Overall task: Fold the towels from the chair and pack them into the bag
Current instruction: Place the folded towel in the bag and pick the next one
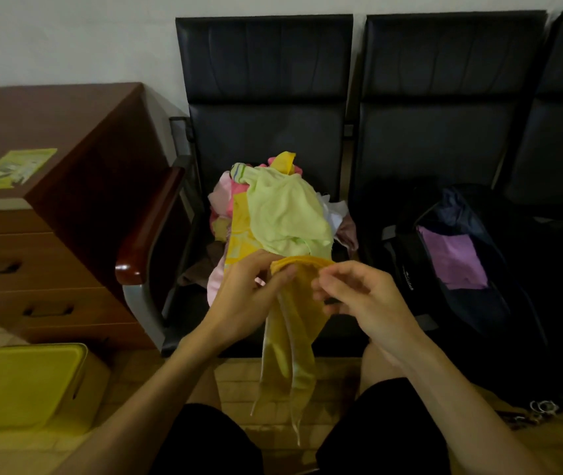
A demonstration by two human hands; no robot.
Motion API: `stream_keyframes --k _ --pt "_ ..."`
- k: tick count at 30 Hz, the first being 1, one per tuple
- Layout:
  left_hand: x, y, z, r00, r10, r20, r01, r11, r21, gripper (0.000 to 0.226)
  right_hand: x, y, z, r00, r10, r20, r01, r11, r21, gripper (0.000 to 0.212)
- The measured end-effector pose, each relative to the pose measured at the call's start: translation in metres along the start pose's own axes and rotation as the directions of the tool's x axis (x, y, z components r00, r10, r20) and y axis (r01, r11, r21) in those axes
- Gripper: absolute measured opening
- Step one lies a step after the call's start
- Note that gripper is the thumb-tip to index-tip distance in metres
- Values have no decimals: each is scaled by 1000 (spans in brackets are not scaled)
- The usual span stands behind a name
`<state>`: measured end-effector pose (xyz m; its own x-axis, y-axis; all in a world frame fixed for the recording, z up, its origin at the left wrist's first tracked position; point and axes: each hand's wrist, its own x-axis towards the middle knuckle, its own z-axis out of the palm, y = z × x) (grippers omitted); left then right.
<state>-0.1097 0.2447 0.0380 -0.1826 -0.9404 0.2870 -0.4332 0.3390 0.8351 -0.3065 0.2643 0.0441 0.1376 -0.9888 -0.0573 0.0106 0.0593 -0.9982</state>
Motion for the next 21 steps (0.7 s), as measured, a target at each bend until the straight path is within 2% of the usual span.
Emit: stream_keyframes --k 1,4,6,8,11,14,18,21 --pt "3 -1 -2 999 -14 30 14 1000 -16 15 2 9 -6 998 -27 -59 24 998 -65 12" --pt "11 -5 -7 993 -14 119 20 999 -50 15 11 29 -21 987 -24 -158 -15 971 -240 37" --pt "17 -3 -12 987 5 162 2 999 -39 19 15 33 -26 990 59 -127 -85 974 -210 59" --pt "22 3 -17 977 41 208 -35 999 -30 20 22 39 -30 989 145 -39 -149 973 -176 70" --pt "26 11 -26 955 109 278 -99 994 -50 23 31 46 -32 970 231 70 -224 970 -99 56" --pt "28 11 -40 934 113 340 -108 994 -34 28 37 35 -31 970 226 94 -214 970 -118 23" --pt "24 -5 -62 937 14 349 -32 998 47 53 40 6 -40 999 -8 -35 4 993 -114 9" --pt "18 -14 -70 964 -42 263 31 998 48 52 31 -15 -35 984 -179 12 178 974 -141 8"
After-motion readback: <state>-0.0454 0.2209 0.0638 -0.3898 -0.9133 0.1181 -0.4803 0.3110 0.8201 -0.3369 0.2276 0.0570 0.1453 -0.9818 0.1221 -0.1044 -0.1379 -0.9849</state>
